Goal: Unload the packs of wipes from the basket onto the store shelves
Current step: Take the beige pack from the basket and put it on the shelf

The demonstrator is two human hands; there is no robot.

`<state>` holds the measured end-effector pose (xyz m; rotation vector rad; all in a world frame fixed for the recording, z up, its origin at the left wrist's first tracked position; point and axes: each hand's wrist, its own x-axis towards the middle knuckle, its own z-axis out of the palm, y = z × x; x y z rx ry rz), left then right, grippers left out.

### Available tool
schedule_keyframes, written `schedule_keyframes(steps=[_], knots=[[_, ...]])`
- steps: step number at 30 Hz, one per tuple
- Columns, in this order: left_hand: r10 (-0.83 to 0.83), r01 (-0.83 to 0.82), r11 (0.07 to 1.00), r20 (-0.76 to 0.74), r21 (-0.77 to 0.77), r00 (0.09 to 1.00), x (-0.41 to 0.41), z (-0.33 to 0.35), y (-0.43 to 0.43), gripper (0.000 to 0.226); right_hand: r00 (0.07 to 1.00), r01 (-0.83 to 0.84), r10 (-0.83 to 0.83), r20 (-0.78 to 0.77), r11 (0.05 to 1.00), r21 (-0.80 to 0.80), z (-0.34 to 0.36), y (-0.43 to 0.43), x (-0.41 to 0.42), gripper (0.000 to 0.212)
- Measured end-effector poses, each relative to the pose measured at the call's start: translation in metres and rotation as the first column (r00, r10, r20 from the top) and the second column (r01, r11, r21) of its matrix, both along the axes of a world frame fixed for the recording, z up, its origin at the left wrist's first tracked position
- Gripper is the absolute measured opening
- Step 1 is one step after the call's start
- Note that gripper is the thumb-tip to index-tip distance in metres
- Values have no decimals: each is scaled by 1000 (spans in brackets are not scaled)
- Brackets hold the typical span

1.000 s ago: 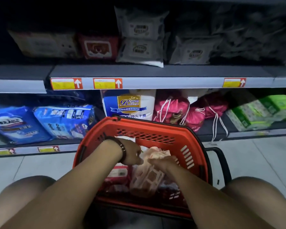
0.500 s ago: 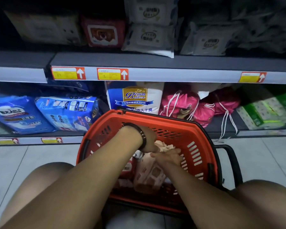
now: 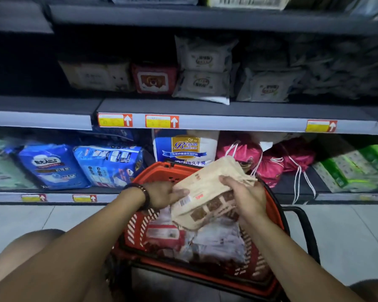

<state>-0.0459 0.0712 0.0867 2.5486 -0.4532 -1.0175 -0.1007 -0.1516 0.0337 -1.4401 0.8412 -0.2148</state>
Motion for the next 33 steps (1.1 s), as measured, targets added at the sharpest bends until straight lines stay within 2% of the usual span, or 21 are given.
schedule_keyframes(steps=[1,2,3,5,7,9,10,11,16,19,21,25,28,30,33], knots=[[131,-141,978,-70,-155,989,-2,-1,7,62,999,4,-10,51,993,114,9,-2,0,69],[262,-316,898,-205,-305,943,-4,-2,13,71,995,-17,-3,96,978,206,20,-1,-2,54],[340,-488,761,-379,-428,861,-8,-3,17,70,992,-28,-7,126,961,275,30,0,-3,41],[296,-706,483,-662,-518,688,-18,1,21,53,985,-54,-10,171,927,370,44,6,-8,31],[265,-788,265,-744,-555,613,-26,6,23,54,977,-104,22,211,915,390,51,16,-8,43],[348,-791,149,-717,-593,604,-23,9,28,72,969,-169,86,233,915,366,55,25,-5,75],[399,-787,121,-696,-604,596,-20,12,31,80,964,-198,119,238,919,342,58,29,-2,83],[434,-782,94,-681,-616,590,-17,16,35,85,954,-237,161,251,922,306,64,33,0,82],[450,-726,-22,-655,-687,607,2,32,66,92,900,-331,288,326,940,85,89,41,12,59],[407,-669,-90,-640,-738,652,4,44,82,77,873,-363,319,369,930,56,100,53,17,47],[477,-593,-159,-587,-789,654,5,52,96,65,872,-337,301,386,941,28,109,70,26,41],[640,-372,-122,-360,-920,679,23,81,128,56,863,-327,298,409,945,1,133,115,59,39],[750,-265,-102,-249,-959,613,56,107,158,40,835,-344,316,451,939,-21,149,151,93,44],[845,-203,-49,-149,-978,514,79,114,174,39,817,-359,339,466,932,-49,157,175,118,50],[924,-136,-58,-104,-989,368,103,102,185,31,818,-361,347,458,931,-59,162,202,153,52]])
